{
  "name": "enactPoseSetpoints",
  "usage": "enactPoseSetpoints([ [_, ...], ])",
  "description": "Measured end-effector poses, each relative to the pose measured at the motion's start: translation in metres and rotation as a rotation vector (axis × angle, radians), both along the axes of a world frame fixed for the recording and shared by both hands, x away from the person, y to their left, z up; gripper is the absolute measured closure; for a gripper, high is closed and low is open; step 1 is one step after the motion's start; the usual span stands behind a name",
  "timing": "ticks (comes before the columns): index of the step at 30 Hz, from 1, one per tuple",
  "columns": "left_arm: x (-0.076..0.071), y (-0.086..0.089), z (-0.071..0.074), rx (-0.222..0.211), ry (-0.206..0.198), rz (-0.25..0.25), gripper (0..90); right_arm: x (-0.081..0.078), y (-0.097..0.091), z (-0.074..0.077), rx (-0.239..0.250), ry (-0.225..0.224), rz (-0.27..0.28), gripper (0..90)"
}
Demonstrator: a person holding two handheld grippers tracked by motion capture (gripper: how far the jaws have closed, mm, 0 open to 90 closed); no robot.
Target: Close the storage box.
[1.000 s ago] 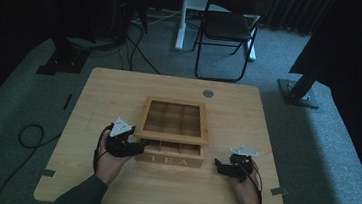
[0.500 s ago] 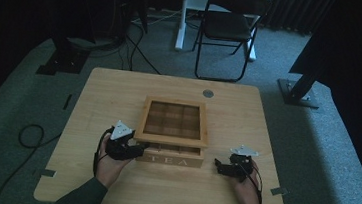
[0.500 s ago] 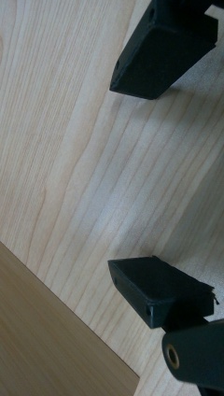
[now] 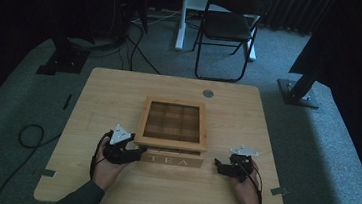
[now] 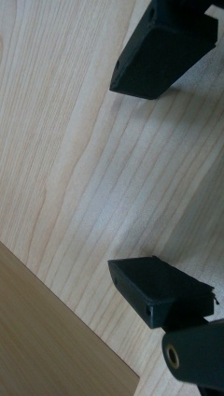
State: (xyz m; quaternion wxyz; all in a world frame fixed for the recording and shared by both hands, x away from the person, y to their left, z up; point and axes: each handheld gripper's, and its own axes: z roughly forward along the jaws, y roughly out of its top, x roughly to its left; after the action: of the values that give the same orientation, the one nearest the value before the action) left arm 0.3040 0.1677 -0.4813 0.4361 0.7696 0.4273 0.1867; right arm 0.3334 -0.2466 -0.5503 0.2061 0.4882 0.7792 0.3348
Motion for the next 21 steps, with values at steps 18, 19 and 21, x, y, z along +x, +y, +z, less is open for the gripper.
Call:
enactPoseSetpoints([
  [18, -0.008, 0.004, -0.011, 0.05, 0.044, -0.027, 33.3, 0.0, 0.0, 0.0, 0.001, -0.001, 0.0, 12.8],
  [19, -0.008, 0.005, -0.011, 0.055, 0.049, -0.03, 33.3, 0.0, 0.0, 0.0, 0.001, -0.001, 0.0, 12.8],
  [21, -0.009, 0.005, -0.012, 0.061, 0.054, -0.031, 33.3, 0.0, 0.0, 0.0, 0.001, -0.001, 0.0, 12.8],
])
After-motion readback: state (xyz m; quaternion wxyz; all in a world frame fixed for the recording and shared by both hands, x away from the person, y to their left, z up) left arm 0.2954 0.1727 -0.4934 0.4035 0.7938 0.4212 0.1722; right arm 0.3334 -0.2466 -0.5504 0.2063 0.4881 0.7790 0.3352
